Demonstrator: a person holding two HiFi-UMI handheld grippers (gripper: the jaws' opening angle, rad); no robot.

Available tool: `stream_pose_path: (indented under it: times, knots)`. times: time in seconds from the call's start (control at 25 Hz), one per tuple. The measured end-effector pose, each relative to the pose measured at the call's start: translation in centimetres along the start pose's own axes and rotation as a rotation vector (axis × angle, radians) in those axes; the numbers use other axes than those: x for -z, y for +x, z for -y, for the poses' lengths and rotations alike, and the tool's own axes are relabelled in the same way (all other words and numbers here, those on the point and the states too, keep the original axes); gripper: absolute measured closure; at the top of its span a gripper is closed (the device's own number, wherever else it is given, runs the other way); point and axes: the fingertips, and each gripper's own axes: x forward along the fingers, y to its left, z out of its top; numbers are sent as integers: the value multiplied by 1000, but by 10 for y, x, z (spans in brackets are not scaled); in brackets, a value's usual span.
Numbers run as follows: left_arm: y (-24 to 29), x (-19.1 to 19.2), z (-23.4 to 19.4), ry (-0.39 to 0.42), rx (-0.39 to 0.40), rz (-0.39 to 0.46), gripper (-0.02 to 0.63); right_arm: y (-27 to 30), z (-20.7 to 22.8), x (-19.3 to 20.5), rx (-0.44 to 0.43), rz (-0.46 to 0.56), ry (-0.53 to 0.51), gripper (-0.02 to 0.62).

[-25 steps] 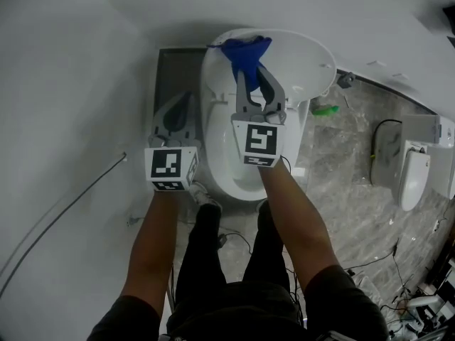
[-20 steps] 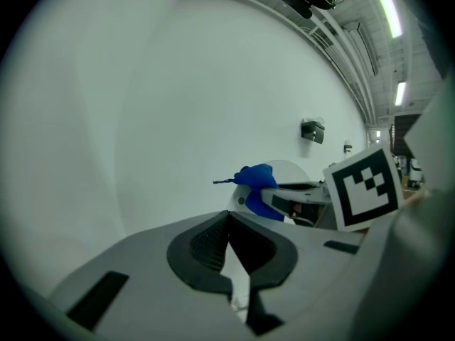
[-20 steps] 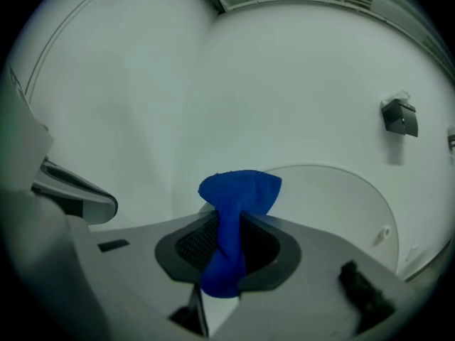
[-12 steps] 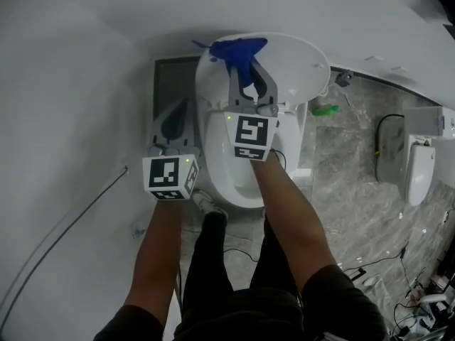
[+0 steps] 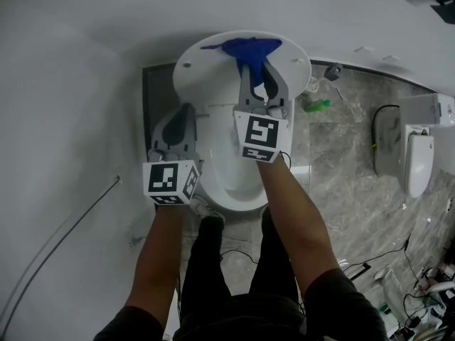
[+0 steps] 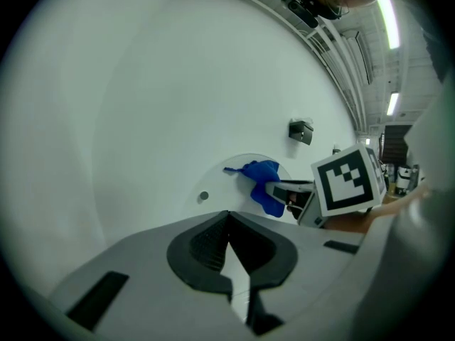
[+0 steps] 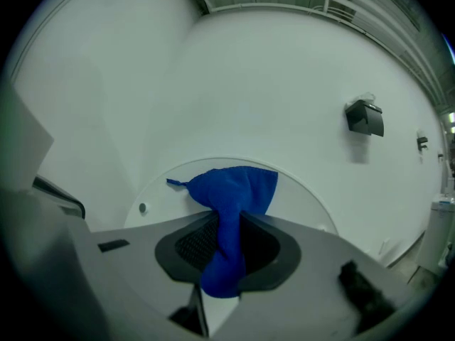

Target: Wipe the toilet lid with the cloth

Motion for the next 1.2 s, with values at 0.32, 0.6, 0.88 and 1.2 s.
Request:
stream_pose_path:
  times: [0.32, 0.6, 0.88, 1.2]
  knots:
    - [8, 5, 26, -31, -16, 18, 595, -7, 58, 10, 67, -27, 8, 520]
    - [5, 20, 5, -64, -91, 39, 595, -38, 18, 9, -79, 57, -30, 520]
    - [-22, 33, -45, -60, -162, 33, 595, -41, -89, 39, -296, 2, 13, 520]
    - [-51, 45, -92, -30, -221, 24, 595, -1, -162, 60, -372, -53, 1, 520]
